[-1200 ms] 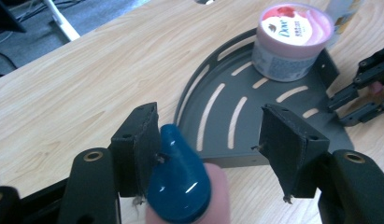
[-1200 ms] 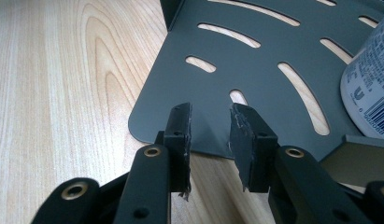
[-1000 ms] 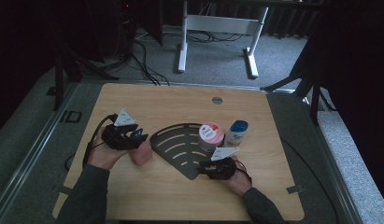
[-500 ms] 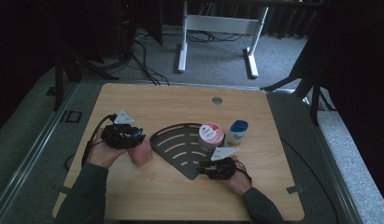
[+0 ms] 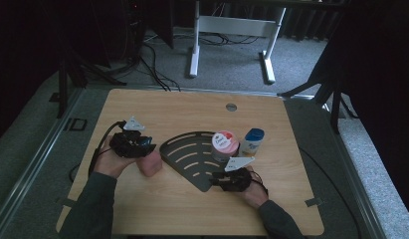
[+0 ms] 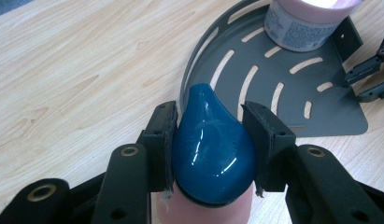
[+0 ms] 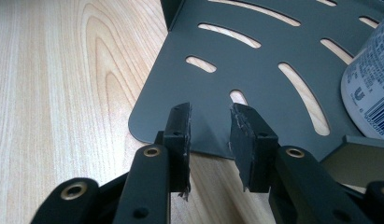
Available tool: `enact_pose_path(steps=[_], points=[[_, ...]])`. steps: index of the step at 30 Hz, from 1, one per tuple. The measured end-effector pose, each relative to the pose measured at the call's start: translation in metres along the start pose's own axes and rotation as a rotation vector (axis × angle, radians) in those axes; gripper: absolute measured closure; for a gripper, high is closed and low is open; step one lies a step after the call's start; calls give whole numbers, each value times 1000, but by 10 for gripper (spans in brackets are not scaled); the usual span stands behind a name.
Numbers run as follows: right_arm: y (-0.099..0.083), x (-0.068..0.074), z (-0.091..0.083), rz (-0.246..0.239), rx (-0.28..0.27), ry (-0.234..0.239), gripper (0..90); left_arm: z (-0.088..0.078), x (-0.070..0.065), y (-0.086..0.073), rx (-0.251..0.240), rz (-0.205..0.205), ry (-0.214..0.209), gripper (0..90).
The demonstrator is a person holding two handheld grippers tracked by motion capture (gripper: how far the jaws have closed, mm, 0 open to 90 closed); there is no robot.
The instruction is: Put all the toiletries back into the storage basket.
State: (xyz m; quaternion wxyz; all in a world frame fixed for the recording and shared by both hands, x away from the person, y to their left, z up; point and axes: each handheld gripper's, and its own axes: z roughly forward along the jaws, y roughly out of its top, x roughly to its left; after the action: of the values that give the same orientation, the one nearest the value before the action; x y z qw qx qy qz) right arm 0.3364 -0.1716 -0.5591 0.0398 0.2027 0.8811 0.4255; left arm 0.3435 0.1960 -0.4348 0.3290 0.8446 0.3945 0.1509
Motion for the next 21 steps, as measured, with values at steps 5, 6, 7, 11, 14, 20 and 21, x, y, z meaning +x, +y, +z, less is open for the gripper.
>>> enact_pose_path(steps=[5,6,7,11,14,20,21], points=[[0,0,0,0,0,0,681,0,0,2,17,5,2,567],[0,0,0,0,0,0,681,0,0,4,29,8,5,567],[0,0,0,2,-1,0,681,0,-1,4,33,8,5,569],[0,0,0,2,-2,1,681,0,0,5,36,-1,0,575],[0,0,0,4,-1,1,681,0,0,6,38,-3,1,576],[0,0,0,4,-1,2,681,0,0,6,35,-7,1,579],[0,0,0,4,-2,2,681,0,0,6,38,-7,3,579]])
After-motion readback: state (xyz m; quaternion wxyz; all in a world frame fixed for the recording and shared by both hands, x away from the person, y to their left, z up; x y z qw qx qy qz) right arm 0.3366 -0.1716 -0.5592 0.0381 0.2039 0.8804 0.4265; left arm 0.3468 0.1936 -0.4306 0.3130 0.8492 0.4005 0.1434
